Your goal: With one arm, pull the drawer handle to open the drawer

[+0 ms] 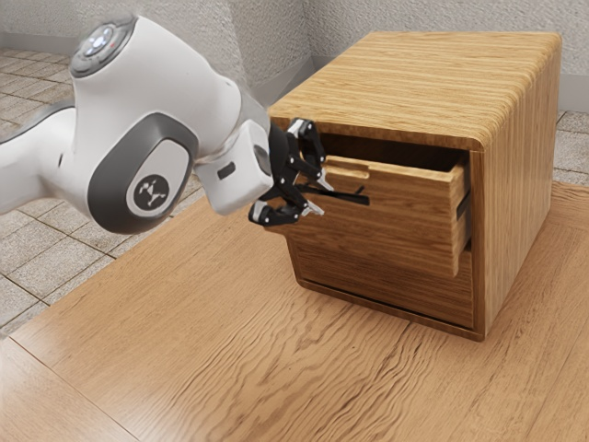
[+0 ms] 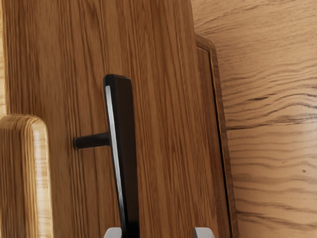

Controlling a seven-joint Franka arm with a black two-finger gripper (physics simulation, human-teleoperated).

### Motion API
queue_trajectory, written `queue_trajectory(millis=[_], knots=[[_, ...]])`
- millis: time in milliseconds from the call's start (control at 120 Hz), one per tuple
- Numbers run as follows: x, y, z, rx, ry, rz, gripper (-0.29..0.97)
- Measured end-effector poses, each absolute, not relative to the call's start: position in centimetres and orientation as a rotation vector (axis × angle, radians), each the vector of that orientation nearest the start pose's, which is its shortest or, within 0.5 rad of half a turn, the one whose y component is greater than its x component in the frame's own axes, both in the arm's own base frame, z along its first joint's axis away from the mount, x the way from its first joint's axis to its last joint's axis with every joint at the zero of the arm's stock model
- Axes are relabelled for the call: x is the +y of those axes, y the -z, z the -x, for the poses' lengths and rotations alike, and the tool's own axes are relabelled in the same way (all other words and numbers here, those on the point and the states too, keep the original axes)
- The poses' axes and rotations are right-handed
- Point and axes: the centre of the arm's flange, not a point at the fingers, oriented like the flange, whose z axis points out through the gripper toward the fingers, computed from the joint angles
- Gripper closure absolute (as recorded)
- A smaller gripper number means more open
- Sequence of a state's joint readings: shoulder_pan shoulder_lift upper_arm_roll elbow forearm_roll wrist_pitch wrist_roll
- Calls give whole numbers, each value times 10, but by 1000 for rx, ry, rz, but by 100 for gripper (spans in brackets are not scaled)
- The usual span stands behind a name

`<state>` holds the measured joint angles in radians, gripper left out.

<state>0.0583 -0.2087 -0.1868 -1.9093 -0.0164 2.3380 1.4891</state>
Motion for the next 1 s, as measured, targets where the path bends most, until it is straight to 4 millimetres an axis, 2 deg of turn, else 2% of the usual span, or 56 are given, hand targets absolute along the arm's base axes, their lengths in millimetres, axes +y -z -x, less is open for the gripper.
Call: queue_trajectory(millis=[267, 542, 783, 1000], knots=[[-72, -651, -525, 1904, 636, 1844, 58], [-84, -650, -523, 1926, 643, 1825, 58], [-84, -654, -510, 1918, 644, 1818, 61], [-83, -647, -504, 1921, 629, 1827, 59]])
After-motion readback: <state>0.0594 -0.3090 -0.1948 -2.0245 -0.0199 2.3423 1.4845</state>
